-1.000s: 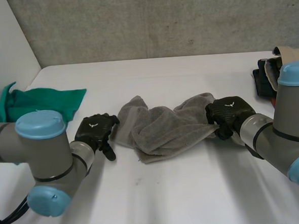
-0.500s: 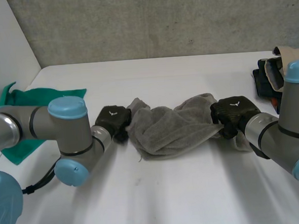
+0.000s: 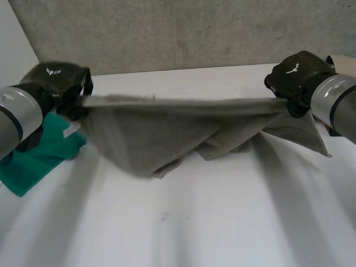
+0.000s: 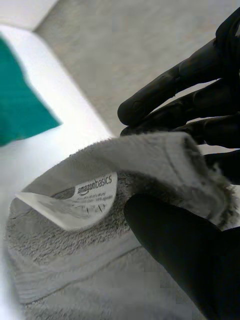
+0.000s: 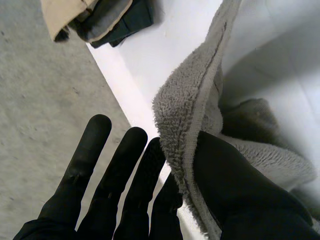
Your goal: Fold the laundry.
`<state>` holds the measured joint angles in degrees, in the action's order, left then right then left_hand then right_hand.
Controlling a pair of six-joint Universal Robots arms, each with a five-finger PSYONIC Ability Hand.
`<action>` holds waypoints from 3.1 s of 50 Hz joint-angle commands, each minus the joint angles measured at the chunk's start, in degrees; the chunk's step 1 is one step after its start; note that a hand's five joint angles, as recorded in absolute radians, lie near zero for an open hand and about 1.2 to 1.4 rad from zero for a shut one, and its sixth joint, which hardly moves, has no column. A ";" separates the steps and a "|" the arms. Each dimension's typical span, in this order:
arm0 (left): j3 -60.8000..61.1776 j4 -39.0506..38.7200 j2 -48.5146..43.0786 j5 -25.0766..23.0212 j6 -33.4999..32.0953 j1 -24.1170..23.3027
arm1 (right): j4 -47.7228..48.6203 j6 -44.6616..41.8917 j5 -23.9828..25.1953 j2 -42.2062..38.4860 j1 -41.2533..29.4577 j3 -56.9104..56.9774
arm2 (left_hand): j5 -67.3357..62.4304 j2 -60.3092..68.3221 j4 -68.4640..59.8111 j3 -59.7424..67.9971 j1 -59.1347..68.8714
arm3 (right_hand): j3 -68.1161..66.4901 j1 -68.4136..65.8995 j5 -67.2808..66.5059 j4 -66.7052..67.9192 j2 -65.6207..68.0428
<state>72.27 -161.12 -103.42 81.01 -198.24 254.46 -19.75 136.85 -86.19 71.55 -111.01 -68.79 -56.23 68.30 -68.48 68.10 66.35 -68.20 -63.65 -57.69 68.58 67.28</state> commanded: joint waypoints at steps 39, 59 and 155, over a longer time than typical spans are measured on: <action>16.40 -49.90 -15.05 3.99 10.42 4.38 | 19.48 11.42 4.80 -13.19 -0.08 1.30 | -13.77 11.70 -11.52 11.90 13.65 | -11.80 -16.35 -12.31 11.42 12.73; 22.82 -50.52 -13.30 4.42 9.98 7.90 | 14.93 24.77 -6.09 -24.80 3.87 3.48 | -13.77 11.70 -11.52 11.90 13.65 | 31.10 26.56 30.60 -31.48 -30.18; 14.81 -42.79 -17.96 8.03 2.25 2.36 | 22.22 0.01 -0.20 -21.72 8.53 7.28 | -13.77 11.70 -11.52 11.90 13.65 | -11.80 -16.35 -12.31 11.42 12.73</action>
<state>76.43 -205.40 -120.11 91.57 -194.21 257.40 8.90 140.65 -86.63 52.89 -103.51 -55.53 -56.23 68.53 -68.72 68.23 66.35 -68.41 -65.57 -59.07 68.71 67.70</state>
